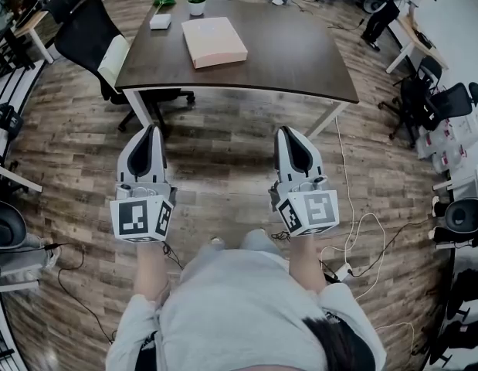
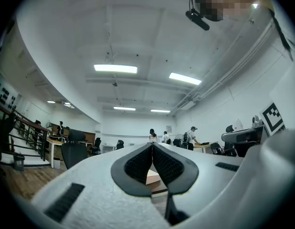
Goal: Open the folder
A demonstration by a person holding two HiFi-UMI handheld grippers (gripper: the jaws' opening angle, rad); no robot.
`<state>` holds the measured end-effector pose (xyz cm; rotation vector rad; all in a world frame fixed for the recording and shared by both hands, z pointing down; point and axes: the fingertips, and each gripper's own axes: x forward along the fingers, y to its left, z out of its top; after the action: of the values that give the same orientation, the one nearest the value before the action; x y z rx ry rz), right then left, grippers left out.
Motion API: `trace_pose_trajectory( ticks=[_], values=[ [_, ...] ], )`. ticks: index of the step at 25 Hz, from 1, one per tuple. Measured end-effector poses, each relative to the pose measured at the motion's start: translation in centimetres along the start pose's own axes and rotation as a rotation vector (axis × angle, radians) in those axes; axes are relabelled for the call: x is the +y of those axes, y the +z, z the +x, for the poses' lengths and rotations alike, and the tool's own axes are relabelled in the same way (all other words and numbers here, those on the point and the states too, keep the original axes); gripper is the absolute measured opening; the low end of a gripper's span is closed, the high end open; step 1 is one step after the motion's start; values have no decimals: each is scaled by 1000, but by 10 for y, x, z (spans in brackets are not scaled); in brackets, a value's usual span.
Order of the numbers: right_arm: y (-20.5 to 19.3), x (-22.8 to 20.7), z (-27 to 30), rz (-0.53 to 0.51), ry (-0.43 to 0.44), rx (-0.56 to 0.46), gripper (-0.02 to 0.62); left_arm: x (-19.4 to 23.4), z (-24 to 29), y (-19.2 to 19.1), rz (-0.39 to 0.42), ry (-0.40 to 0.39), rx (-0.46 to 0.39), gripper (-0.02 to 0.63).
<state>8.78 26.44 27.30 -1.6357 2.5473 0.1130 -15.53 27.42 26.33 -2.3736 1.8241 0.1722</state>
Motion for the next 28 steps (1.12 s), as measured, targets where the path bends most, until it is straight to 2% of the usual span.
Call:
trace_pose_trajectory(
  ticks=[8,12,28],
  values=[
    [-14,-12,17,0,-5,26,17,2,18,-16,-23,-1,18,11],
    [-20,-25,39,3,4,23,17,6,37,-20,-10,8,15,10],
    [-12,-104,175,-6,86,-29,17,23,172,-23,19,76,-16,11]
  ],
)
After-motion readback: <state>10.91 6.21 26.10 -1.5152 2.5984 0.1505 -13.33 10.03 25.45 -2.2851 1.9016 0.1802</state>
